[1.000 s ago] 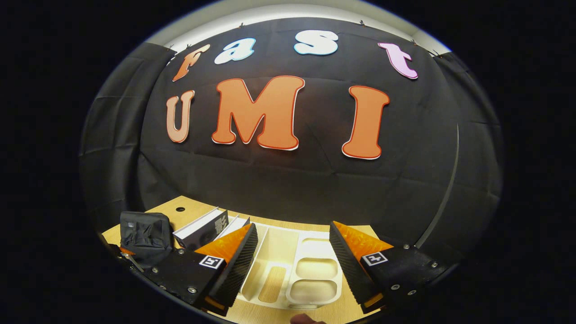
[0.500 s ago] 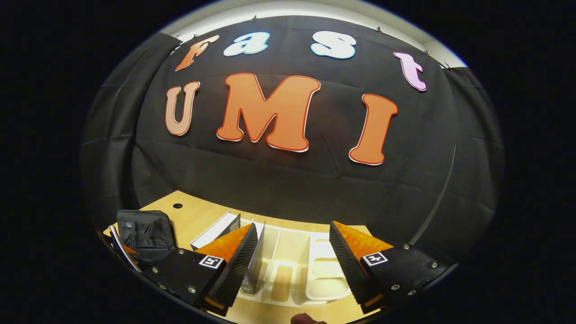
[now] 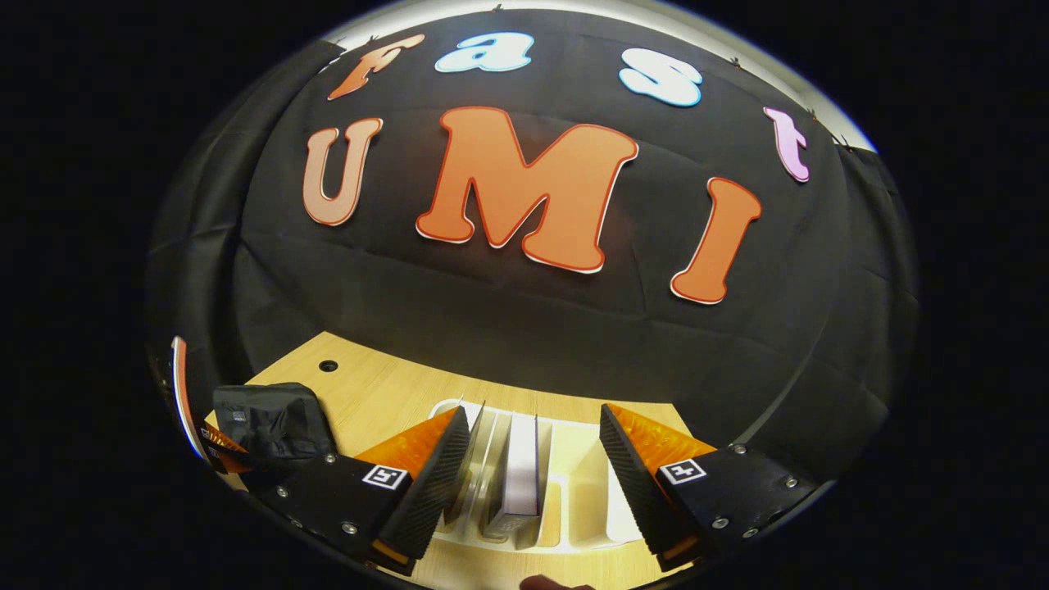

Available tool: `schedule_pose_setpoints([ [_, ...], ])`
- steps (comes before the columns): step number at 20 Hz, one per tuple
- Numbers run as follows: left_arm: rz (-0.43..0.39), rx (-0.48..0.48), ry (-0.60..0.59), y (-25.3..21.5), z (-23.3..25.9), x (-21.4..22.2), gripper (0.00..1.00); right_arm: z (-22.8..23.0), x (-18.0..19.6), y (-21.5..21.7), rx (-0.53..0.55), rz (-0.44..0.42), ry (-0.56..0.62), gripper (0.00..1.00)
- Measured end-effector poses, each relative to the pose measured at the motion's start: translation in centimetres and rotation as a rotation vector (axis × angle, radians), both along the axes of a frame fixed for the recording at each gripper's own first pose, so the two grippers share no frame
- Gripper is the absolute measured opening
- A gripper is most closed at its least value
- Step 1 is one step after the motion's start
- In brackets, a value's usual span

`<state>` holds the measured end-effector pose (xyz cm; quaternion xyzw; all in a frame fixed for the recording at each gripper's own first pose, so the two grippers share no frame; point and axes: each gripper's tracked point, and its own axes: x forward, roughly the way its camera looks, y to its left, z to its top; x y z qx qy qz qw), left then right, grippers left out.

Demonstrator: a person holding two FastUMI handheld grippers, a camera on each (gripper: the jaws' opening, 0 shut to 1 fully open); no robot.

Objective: Open the schoolbag, grab two books from the bookshelf and put them into the schoolbag.

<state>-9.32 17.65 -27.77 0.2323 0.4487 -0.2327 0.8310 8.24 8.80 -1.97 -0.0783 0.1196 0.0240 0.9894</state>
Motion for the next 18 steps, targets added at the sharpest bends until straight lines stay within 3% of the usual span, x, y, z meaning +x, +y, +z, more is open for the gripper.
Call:
schedule_pose_setpoints([
  [5,-0.011,-0.078,0.083,1.1,1.5,0.9,0.07,-3.1,2.0,2.1,-0.001,-0.006,0.179,0.96],
  [9,-0.037,-0.111,0.162,1.6,2.4,1.7,0.07,-6.4,2.1,4.1,0.095,0.008,0.406,0.96],
  [12,-0.044,-0.136,0.229,2.1,2.8,2.3,0.06,-8.5,2.2,4.3,0.074,-0.013,0.555,0.96],
  [18,-0.073,-0.140,0.285,2.7,4.0,3.8,0.06,-8.9,3.4,5.4,0.057,-0.003,0.641,0.96],
])
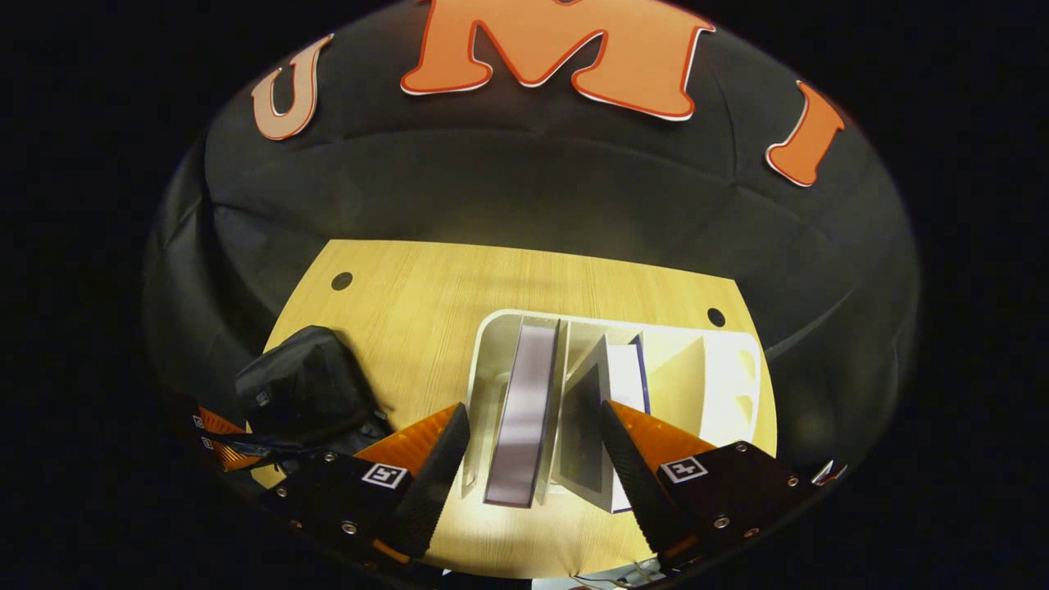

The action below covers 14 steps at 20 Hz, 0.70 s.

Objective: Open the schoolbag, grab two books from the bookshelf and put them into the schoolbag.

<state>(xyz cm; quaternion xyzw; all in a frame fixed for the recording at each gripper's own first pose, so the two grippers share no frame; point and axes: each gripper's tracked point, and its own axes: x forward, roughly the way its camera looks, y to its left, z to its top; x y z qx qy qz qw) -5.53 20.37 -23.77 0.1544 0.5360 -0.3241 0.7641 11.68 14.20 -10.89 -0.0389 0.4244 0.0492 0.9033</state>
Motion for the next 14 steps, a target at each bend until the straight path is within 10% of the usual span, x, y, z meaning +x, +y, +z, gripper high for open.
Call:
schedule_pose_setpoints([
  [7,-0.044,0.015,0.033,-0.9,0.3,0.6,0.05,-2.0,0.3,1.4,0.035,-0.034,0.190,0.85],
  [14,-0.075,0.032,0.026,-1.0,0.6,0.8,0.05,-6.2,0.7,1.6,0.103,-0.161,0.380,0.49],
])
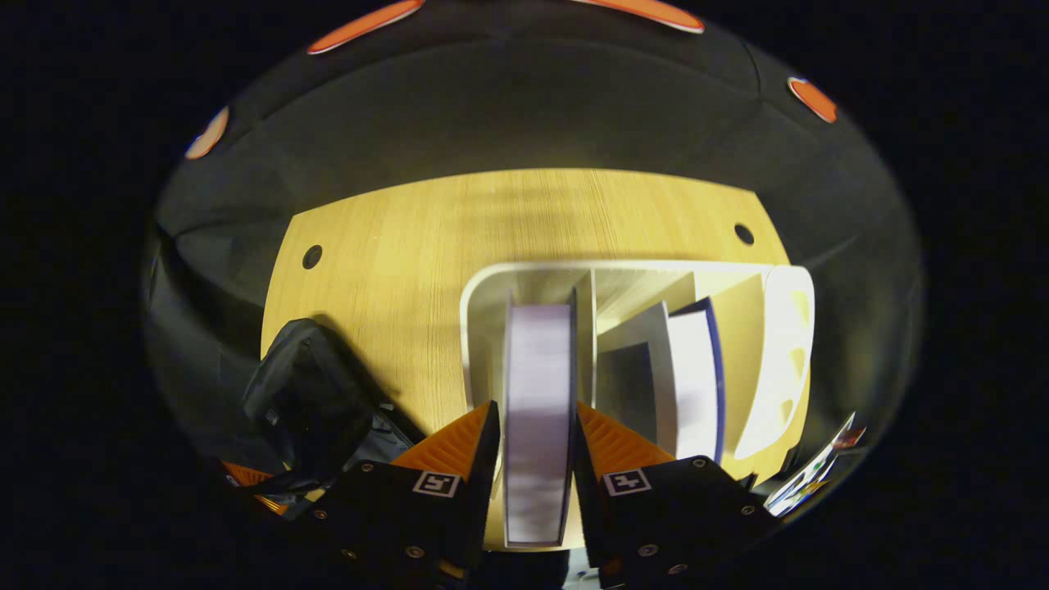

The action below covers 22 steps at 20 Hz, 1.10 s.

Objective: Open the schoolbag, grab two books from the bookshelf and put them into the schoolbag.

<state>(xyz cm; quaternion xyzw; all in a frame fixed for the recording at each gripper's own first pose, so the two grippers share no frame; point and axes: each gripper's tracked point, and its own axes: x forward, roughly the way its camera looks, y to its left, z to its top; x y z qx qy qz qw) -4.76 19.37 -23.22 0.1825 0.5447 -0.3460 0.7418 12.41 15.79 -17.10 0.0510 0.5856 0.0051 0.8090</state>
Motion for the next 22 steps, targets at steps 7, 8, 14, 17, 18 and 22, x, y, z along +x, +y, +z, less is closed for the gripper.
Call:
schedule_pose_setpoints([
  [7,-0.013,-0.006,0.011,-0.2,-1.1,1.0,0.06,0.2,-2.7,-1.0,0.022,-0.046,-0.004,0.37],
  [8,-0.023,-0.007,0.012,-0.3,-1.3,0.7,0.05,0.6,-3.5,-1.1,0.027,-0.044,-0.006,0.44],
  [14,-0.049,-0.014,0.012,-0.9,-1.0,0.2,0.06,4.1,-8.2,-2.4,0.113,-0.091,-0.087,0.37],
  [17,-0.035,-0.021,0.012,-0.6,-1.1,0.3,0.06,5.7,-10.8,-3.3,0.153,-0.100,-0.139,0.37],
  [18,-0.034,-0.022,0.009,-0.5,-1.1,0.3,0.05,6.0,-11.7,-3.6,0.167,-0.103,-0.147,0.37],
  [22,-0.013,-0.030,0.008,0.0,-1.2,0.0,0.05,6.2,-15.2,-3.7,0.244,-0.131,-0.159,0.37],
])
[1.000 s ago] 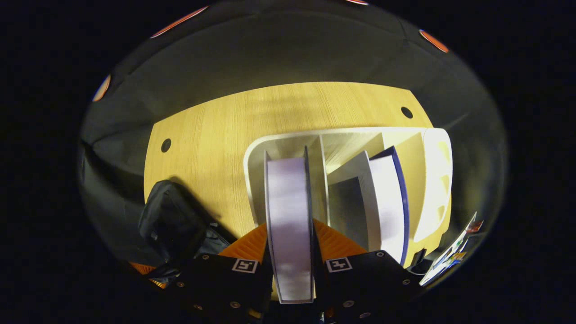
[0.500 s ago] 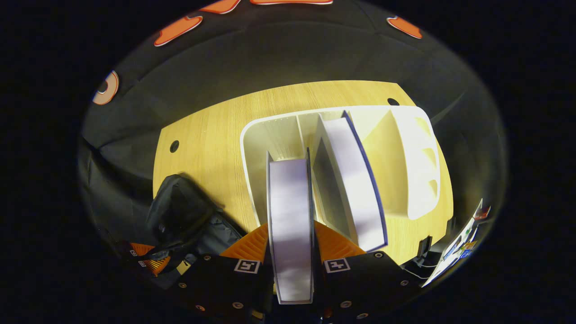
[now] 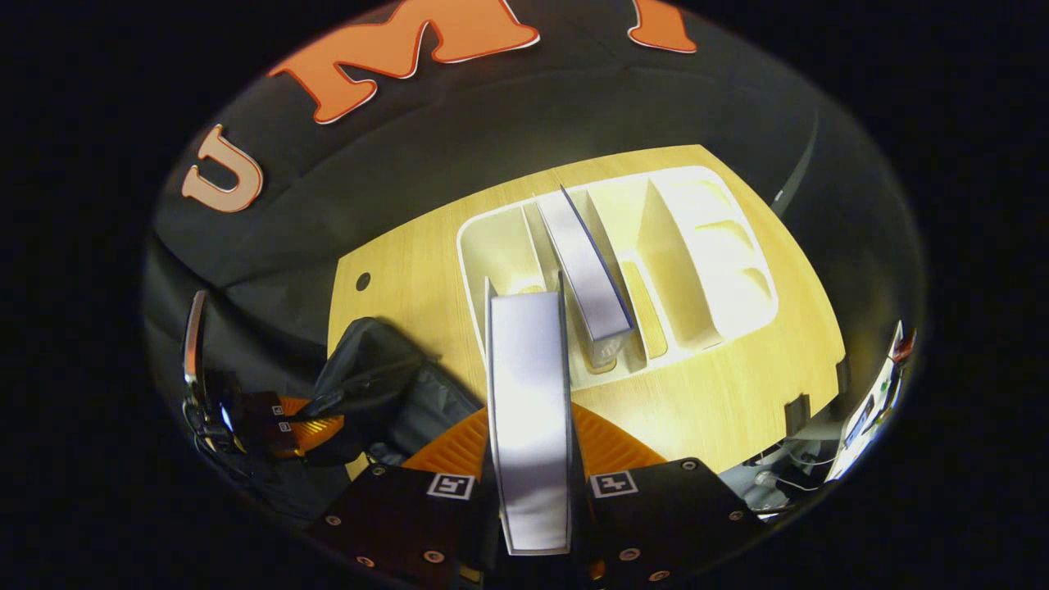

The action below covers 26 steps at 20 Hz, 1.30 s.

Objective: Open the schoolbag, grab two books from the bookshelf and put them into the schoolbag.

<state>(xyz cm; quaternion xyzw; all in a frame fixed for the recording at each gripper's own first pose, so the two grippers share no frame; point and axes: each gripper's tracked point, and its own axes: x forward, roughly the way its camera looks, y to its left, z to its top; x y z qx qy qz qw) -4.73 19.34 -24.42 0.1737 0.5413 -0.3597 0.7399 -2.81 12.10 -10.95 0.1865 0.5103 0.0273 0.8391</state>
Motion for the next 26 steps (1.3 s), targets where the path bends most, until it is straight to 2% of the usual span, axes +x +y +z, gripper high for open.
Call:
schedule_pose_setpoints([
  [4,0.024,-0.009,-0.001,-0.1,-0.1,0.0,0.06,0.5,-3.0,-1.4,0.064,-0.037,-0.040,0.37],
  [10,0.066,-0.024,-0.007,-1.0,-0.8,-0.7,0.06,0.9,-8.2,-2.6,0.223,-0.101,-0.091,0.36],
  [14,0.086,-0.035,-0.005,-1.4,-0.3,-0.7,0.05,-0.1,-10.6,-1.2,0.362,-0.133,-0.136,0.35],
  [19,0.081,-0.035,-0.026,-1.6,0.0,-0.3,0.06,-1.8,-10.7,2.6,0.575,-0.174,-0.193,0.35],
  [22,0.086,-0.032,-0.024,-1.9,0.2,-0.1,0.05,-3.2,-10.1,5.9,0.638,-0.163,-0.198,0.35],
  [26,0.108,-0.041,-0.032,-2.1,0.6,0.4,0.05,-4.5,-8.3,8.8,0.664,-0.148,-0.214,0.35],
])
